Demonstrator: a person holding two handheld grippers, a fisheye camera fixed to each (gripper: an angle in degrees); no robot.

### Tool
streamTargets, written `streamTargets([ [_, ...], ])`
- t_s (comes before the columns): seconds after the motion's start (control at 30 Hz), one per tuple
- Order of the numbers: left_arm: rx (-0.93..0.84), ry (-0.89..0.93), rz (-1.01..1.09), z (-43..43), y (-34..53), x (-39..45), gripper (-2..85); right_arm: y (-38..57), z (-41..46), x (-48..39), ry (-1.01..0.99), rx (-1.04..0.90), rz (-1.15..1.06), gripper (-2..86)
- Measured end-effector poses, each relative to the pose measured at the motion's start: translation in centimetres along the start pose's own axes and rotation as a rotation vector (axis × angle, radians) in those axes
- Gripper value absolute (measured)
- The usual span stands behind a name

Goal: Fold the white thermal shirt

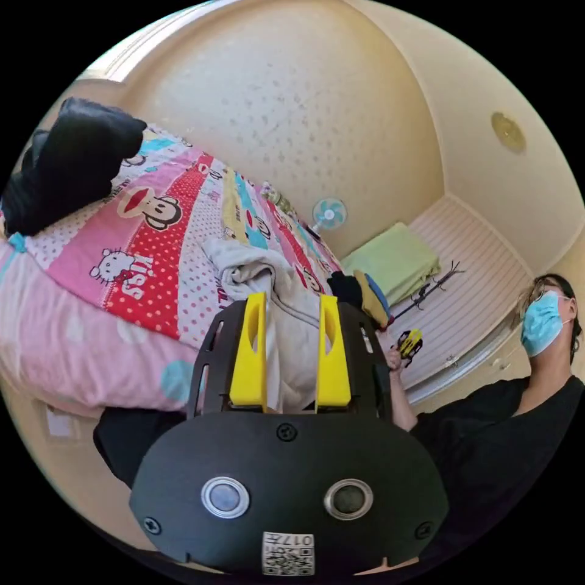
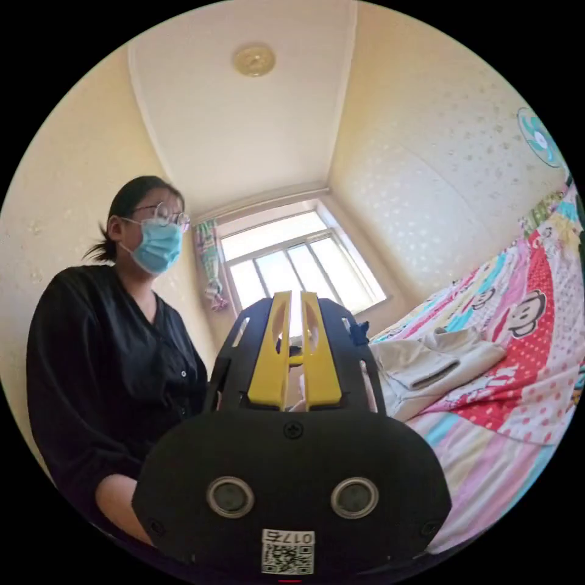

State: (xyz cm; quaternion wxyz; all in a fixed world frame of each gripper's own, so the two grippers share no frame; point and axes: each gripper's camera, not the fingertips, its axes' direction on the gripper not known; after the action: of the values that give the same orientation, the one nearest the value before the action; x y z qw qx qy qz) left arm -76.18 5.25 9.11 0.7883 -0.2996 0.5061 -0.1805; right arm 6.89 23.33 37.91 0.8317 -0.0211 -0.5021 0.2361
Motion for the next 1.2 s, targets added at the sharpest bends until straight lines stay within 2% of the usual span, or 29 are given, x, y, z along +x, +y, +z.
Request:
streamTargets([
  [0.07,-0.077,-0.029,0.156,4.9,-2.7,4.0,14.5,0.9,2.0,1.3,0.173,-0.111,0.012,7.5],
  [0.13,-0.142,-0.037,0.384,11.7,-5.4,9.5,16.5,1.3,3.6,2.2,0.163,-0.165,0.027,8.4],
  [0.2,-0.217,-0.054,0.469,17.6,-6.9,12.0,17.6,1.4,4.4,3.4,0.091,-0.171,0.053,8.7],
  [0.27,-0.331,-0.085,0.468,24.4,-7.6,12.7,18.0,1.8,4.2,5.5,0.02,-0.102,0.136,8.7],
  [0.33,-0.574,-0.206,0.405,33.4,-6.5,10.9,16.3,2.3,3.9,6.7,-0.007,-0.06,0.192,8.6],
  [0.37,-0.578,-0.222,0.402,34.2,-6.1,10.4,15.7,2.5,3.9,7.1,0.016,-0.062,0.219,8.6],
  [0.4,-0.512,-0.207,0.371,33.2,-6.3,9.7,14.6,2.5,4.0,7.0,0.05,-0.075,0.223,8.9],
  [0.47,-0.482,-0.126,0.226,30.6,-7.6,7.6,9.7,1.7,5.7,4.6,0.328,-0.2,0.118,10.1],
  [0.5,-0.385,-0.074,0.108,27.1,-8.2,5.3,7.1,1.4,6.4,3.7,0.407,-0.239,0.064,10.6],
  [0.53,-0.229,0.099,0.025,22.5,-8.4,3.1,5.6,1.0,8.4,2.1,0.56,-0.315,-0.047,10.9],
  [0.57,-0.136,0.185,-0.012,19.9,-8.3,1.9,5.4,0.5,10.5,1.2,0.691,-0.359,-0.11,11.0],
  [0.6,0.06,0.298,-0.084,14.4,-7.7,-0.1,5.2,0.3,11.5,1.1,0.742,-0.372,-0.122,10.9],
  [0.63,0.242,0.333,-0.141,9.0,-6.5,-1.6,5.2,-0.2,14.0,1.2,0.781,-0.421,-0.136,10.6],
  [0.7,0.443,0.298,-0.163,1.5,-4.6,-2.7,5.2,-0.5,18.5,2.6,0.776,-0.587,-0.128,10.3],
  [0.77,0.541,0.178,-0.154,-4.7,-3.1,-2.9,5.2,1.0,24.6,6.6,0.935,-0.926,-0.046,10.0],
  [0.83,0.62,-0.032,-0.168,-12.1,-1.2,-3.4,5.3,1.6,26.4,7.6,0.985,-1.024,-0.076,9.0],
  [0.9,0.694,-0.154,-0.188,-17.1,0.3,-4.4,5.3,-0.1,25.0,6.2,1.002,-0.935,-0.105,6.4],
  [0.97,0.74,-0.233,-0.276,-21.2,2.0,-6.5,5.7,-4.4,18.8,3.1,1.091,-0.616,-0.057,4.6],
  [1.0,0.739,-0.282,-0.395,-23.4,3.3,-8.4,6.2,-5.4,16.7,2.4,1.098,-0.537,-0.016,4.5],
  [1.07,0.717,-0.33,-0.533,-25.5,5.4,-10.7,8.0,-7.7,7.9,0.9,1.079,-0.318,0.176,4.6],
  [1.13,0.724,-0.426,-0.622,-26.1,8.3,-11.5,11.0,-7.3,2.4,0.5,1.068,-0.208,0.324,6.7],
  [1.2,0.742,-0.536,-0.666,-25.2,10.0,-10.7,12.4,-6.1,-1.5,0.7,1.038,-0.177,0.48,10.2],
])
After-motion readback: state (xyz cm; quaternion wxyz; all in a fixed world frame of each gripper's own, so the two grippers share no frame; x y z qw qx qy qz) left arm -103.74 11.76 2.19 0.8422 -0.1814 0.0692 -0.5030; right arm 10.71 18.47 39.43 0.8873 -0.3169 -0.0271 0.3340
